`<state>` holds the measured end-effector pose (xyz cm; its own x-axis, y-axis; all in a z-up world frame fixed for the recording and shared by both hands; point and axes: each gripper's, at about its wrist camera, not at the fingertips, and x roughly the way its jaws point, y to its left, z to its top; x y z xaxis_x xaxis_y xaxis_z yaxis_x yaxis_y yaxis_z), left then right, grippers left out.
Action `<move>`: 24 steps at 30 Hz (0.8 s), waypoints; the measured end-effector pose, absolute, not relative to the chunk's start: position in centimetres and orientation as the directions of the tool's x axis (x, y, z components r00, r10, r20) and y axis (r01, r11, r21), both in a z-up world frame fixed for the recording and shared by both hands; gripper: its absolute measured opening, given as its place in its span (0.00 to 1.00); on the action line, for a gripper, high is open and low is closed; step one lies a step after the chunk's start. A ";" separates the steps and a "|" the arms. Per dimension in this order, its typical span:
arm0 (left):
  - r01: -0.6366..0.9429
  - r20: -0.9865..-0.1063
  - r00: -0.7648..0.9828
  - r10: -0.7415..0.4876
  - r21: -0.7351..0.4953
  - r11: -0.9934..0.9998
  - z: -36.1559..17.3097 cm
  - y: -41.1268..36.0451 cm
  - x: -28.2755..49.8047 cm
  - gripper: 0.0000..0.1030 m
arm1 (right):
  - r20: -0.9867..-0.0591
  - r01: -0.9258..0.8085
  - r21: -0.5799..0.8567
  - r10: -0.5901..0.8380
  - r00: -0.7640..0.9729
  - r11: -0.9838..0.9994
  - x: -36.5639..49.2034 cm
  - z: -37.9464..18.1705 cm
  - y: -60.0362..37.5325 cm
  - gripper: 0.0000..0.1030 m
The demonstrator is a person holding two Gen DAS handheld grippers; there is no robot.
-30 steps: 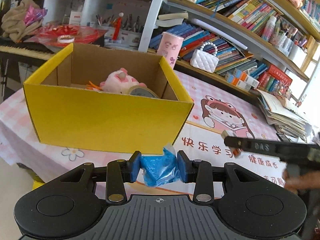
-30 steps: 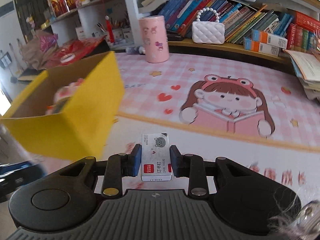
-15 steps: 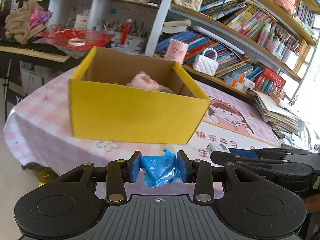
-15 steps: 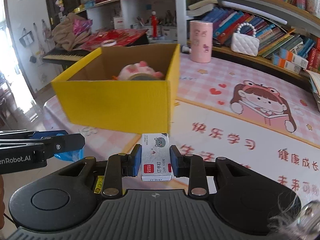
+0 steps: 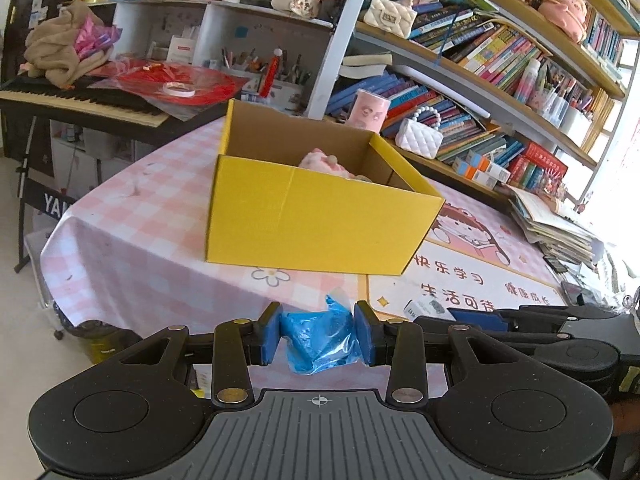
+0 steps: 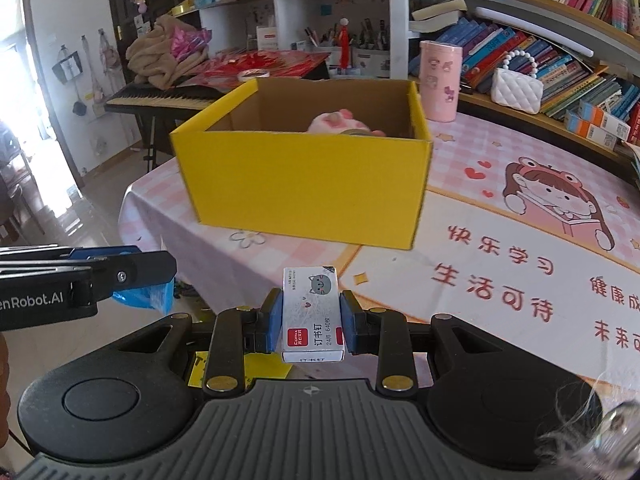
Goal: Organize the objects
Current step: 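Carry the blue packet and white card box with both tools over the yellow box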
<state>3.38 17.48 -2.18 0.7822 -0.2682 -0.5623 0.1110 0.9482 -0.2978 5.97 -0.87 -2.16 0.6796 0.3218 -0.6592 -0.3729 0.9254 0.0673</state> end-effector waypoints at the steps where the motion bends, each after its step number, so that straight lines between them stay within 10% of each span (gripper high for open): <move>1: 0.111 -0.559 0.785 -0.268 -0.299 0.948 -2.1 17.7 3.4 0.35 | -0.660 -0.376 0.064 0.322 0.679 0.924 5.9 -2.1 -0.6 0.27; 17: 0.140 -0.367 0.909 -0.200 -0.183 0.973 4.2 16.6 11.0 0.35 | -0.500 -0.377 0.010 0.331 0.800 0.926 11.9 3.9 -0.9 0.27; 24: 0.082 -0.453 0.883 -0.121 -0.106 0.991 2.7 14.2 17.4 0.35 | -0.446 -0.381 0.009 0.345 0.826 0.925 18.8 6.0 -1.0 0.27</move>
<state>17.42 14.20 2.71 0.8833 -0.1214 -0.4528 0.0817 0.9910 -0.1064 18.81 -0.97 6.05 0.8261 0.3449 -0.4457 -0.3808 0.9246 0.0095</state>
